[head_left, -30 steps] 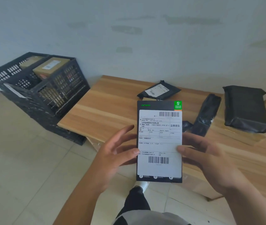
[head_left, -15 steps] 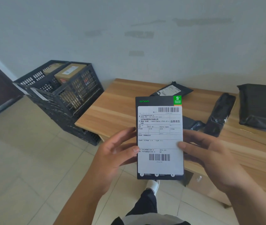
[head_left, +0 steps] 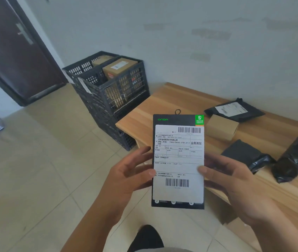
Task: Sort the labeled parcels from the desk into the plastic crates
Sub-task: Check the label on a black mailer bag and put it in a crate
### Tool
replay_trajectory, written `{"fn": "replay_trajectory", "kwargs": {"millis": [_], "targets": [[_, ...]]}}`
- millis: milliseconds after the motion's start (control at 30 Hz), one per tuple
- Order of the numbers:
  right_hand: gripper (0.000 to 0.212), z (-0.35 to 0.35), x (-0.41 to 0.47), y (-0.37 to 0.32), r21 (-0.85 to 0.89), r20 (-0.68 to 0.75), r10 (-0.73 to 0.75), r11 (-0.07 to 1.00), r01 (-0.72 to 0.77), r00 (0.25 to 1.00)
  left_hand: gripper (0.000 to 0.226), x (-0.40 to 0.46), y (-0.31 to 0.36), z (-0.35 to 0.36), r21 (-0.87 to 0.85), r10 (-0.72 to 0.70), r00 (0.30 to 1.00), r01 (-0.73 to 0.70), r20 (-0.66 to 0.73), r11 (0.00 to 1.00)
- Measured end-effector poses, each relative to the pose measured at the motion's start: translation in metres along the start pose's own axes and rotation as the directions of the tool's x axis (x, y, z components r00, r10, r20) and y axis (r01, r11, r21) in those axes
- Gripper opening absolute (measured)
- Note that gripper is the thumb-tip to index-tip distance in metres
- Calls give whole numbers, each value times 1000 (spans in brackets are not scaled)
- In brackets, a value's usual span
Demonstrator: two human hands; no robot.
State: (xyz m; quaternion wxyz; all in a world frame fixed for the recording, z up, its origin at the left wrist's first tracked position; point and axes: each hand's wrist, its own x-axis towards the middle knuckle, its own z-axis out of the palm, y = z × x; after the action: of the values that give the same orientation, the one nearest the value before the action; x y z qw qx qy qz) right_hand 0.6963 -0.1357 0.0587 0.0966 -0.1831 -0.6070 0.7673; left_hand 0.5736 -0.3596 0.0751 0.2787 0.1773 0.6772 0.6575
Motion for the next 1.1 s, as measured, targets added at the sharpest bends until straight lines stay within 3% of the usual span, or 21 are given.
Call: {"fn": "replay_trajectory", "kwargs": {"millis": [233,700,1100], "targets": [[35,50,42,-7,-86,30,45,995,-42,999,66,16,-5,-53,-109,-26,998,20,-54,994],[42,163,111,-28,-155,35,61,986,-54,998,64,52,11,-180,-143,27,999,-33,-44,989],[41,299,164,8,-174,116,73,983,-52,991,56,49,-5,-317,-195,32,992,-56,-121,979]]}}
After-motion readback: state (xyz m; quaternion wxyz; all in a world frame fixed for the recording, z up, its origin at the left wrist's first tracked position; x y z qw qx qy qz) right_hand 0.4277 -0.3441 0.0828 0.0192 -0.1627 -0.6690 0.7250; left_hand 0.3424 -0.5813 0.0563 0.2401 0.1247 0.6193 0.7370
